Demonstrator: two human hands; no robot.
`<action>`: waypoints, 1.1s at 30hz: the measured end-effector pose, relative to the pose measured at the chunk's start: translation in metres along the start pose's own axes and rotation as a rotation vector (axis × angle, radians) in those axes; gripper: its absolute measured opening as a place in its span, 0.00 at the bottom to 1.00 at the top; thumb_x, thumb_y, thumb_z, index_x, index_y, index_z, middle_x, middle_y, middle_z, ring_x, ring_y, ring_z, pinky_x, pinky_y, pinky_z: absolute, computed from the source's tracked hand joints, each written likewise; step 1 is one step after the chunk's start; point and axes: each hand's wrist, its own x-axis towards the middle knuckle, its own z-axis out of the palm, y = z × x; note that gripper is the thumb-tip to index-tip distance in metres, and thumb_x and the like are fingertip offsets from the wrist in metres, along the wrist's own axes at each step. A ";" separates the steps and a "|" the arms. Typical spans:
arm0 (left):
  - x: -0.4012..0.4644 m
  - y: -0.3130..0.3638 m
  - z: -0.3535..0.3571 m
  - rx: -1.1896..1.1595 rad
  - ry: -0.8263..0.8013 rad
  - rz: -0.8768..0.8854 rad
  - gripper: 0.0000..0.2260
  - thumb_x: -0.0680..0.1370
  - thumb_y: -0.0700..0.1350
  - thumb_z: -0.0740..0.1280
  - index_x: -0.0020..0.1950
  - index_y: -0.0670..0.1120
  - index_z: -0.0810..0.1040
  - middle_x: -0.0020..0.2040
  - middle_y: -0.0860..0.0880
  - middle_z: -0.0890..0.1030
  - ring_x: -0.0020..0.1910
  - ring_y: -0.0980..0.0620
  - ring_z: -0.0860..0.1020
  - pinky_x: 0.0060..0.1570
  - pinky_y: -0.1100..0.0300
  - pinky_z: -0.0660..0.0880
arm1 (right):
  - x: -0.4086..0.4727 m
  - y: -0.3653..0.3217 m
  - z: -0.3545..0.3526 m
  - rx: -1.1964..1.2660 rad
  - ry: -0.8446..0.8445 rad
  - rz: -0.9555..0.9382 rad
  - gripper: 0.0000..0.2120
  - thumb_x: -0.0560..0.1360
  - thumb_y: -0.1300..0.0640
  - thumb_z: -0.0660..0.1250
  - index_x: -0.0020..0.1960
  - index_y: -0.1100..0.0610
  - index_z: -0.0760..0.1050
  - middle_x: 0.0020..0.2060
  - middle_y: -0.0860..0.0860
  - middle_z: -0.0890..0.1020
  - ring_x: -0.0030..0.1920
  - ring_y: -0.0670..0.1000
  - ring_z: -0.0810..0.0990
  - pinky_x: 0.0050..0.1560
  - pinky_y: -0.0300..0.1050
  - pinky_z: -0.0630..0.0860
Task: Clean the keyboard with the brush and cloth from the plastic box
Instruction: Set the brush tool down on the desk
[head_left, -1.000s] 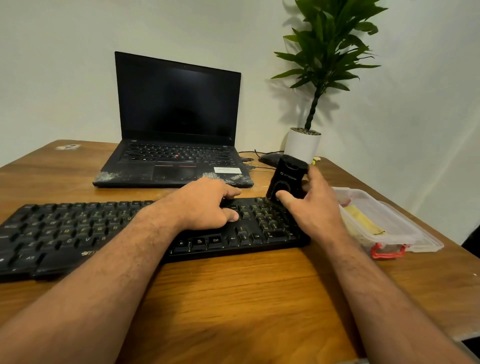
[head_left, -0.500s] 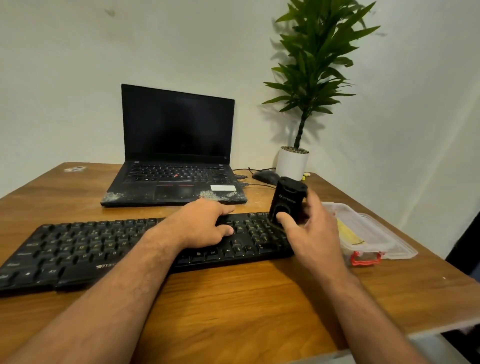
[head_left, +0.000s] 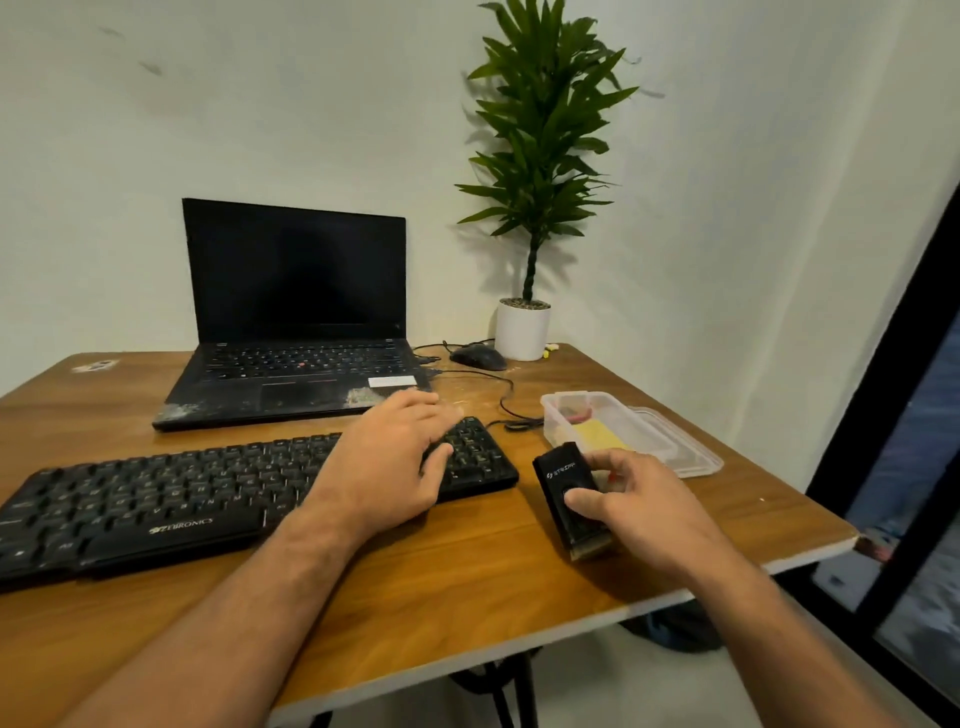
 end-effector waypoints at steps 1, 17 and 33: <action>0.000 0.003 0.001 0.010 -0.006 0.008 0.21 0.80 0.51 0.62 0.73 0.53 0.71 0.69 0.58 0.75 0.71 0.59 0.65 0.70 0.65 0.56 | -0.001 0.001 -0.002 -0.018 -0.009 0.015 0.22 0.76 0.50 0.72 0.68 0.45 0.73 0.51 0.44 0.84 0.48 0.41 0.82 0.40 0.36 0.72; -0.002 0.005 0.015 0.037 -0.078 0.027 0.20 0.79 0.48 0.63 0.72 0.53 0.72 0.68 0.57 0.77 0.71 0.58 0.66 0.72 0.59 0.62 | 0.002 0.007 0.007 -0.326 0.195 -0.043 0.08 0.76 0.40 0.68 0.48 0.43 0.78 0.37 0.39 0.76 0.38 0.38 0.76 0.34 0.32 0.71; 0.002 0.018 0.017 0.007 -0.068 0.060 0.21 0.77 0.48 0.61 0.72 0.54 0.73 0.63 0.58 0.79 0.64 0.57 0.69 0.67 0.57 0.67 | 0.103 -0.021 -0.027 -0.704 0.180 -0.008 0.12 0.78 0.61 0.66 0.58 0.57 0.82 0.47 0.54 0.81 0.45 0.54 0.78 0.45 0.46 0.77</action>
